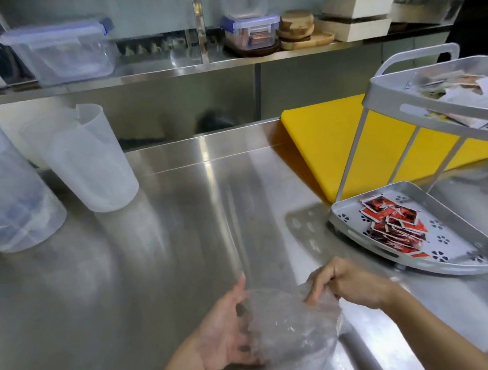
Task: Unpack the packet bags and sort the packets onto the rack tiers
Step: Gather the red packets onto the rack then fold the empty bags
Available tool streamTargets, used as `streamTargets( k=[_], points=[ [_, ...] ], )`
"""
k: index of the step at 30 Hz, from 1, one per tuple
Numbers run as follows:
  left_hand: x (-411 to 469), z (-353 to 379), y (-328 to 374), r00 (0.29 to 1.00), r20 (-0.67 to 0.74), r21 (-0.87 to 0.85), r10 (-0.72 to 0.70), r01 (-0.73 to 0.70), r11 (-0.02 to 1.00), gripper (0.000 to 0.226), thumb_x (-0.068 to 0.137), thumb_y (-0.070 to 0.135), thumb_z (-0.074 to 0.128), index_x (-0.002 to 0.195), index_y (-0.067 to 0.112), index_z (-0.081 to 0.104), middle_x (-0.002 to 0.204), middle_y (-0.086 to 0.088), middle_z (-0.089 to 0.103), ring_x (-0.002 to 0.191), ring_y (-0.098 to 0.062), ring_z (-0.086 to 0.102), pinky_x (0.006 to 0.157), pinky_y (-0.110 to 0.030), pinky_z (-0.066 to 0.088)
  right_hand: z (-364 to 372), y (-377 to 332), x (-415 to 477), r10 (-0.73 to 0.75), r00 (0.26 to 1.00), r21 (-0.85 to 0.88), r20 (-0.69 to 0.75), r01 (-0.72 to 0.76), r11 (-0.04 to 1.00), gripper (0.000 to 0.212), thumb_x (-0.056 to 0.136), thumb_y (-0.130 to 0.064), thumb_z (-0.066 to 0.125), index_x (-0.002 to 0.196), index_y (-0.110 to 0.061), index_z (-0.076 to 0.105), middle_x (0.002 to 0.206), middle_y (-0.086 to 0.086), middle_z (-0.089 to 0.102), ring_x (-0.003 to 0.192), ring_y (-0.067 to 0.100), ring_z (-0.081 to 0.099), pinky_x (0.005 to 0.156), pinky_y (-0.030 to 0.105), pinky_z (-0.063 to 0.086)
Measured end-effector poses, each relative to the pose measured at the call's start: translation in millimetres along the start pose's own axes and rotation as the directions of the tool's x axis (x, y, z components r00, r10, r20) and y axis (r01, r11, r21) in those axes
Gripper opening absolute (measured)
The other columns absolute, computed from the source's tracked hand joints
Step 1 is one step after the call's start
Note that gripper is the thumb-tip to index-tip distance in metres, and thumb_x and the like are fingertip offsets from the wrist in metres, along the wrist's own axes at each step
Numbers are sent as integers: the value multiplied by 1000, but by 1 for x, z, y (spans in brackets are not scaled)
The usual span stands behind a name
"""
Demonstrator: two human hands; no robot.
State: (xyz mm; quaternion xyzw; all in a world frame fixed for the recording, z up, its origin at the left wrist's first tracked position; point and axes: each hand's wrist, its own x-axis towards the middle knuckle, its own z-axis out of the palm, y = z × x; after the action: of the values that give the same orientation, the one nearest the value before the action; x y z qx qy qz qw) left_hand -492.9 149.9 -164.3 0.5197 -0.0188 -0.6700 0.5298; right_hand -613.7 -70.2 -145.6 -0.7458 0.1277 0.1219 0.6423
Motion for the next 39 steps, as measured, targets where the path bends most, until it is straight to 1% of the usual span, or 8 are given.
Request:
streamTargets(
  k=[4, 9, 13, 17, 22, 28, 32, 39],
  points=[
    [22, 26, -11, 986, -152, 67, 62, -53, 996, 101, 34, 20, 84, 124, 28, 41, 112, -10, 64, 102, -33, 63, 83, -48, 51, -10, 19, -18, 17, 990, -14, -144, -19, 1000, 57, 64, 14, 36, 69, -24, 78, 81, 0, 76, 75, 21, 61, 56, 23, 40],
    [46, 64, -15, 941, -266, -13, 210, -221, 975, 83, 50, -23, 73, 121, 7, 43, 90, -20, 64, 64, -30, 66, 54, -35, 57, -23, 49, -56, 133, 887, 281, -442, -3, 960, 41, 69, 1, 55, 93, -27, 74, 78, 9, 65, 73, 26, 50, 58, 31, 34],
    [58, 110, -15, 892, -321, 61, 319, -316, 947, 68, 58, -23, 69, 115, 4, 44, 91, -22, 63, 71, -30, 62, 58, -37, 57, -35, 66, -101, 197, 866, 579, -459, 124, 806, 56, 52, -41, 79, 102, -17, 69, 98, 18, 55, 88, 31, 43, 65, 34, 35],
    [73, 173, -25, 840, -317, 214, 440, -389, 896, 54, 64, -16, 72, 99, 16, 47, 95, -11, 62, 72, -22, 60, 50, -28, 51, -51, 81, -160, 210, 879, 540, -427, 62, 839, 68, 63, -68, 64, 123, -38, 52, 122, -4, 63, 111, 21, 59, 88, 39, 44],
    [110, 267, -67, 852, -249, 293, 460, -387, 874, 67, 50, -1, 82, 103, 22, 49, 111, -13, 61, 95, -32, 63, 84, -50, 52, -79, 109, -251, 264, 807, 515, -529, 57, 855, 80, 66, -32, 76, 132, -42, 32, 116, -15, 54, 93, -2, 61, 73, 17, 50],
    [156, 387, -122, 916, -130, 313, 378, -324, 893, 46, 73, -6, 70, 98, 22, 42, 89, 5, 51, 74, -9, 51, 58, -27, 41, -110, 168, -368, 338, 607, 509, -719, 129, 851, 76, 67, -16, 79, 130, -28, 39, 110, -9, 53, 94, 3, 57, 69, 15, 53],
    [181, 446, -151, 942, -73, 376, 328, -278, 884, 47, 78, 1, 68, 115, 11, 41, 112, -9, 53, 82, -17, 55, 56, -26, 39, -124, 202, -423, 408, 434, 512, -803, 153, 845, 67, 67, -12, 79, 121, -27, 43, 101, -1, 51, 83, 12, 58, 56, 18, 52],
    [230, 508, -180, 972, 146, 545, 186, -236, 805, 47, 67, -1, 64, 100, 24, 40, 95, -2, 52, 74, -17, 55, 54, -25, 47, -144, 276, -462, 567, 191, 597, -802, 203, 776, 65, 68, -4, 77, 118, -5, 37, 108, 18, 54, 87, 28, 60, 45, 15, 47]
  ],
)
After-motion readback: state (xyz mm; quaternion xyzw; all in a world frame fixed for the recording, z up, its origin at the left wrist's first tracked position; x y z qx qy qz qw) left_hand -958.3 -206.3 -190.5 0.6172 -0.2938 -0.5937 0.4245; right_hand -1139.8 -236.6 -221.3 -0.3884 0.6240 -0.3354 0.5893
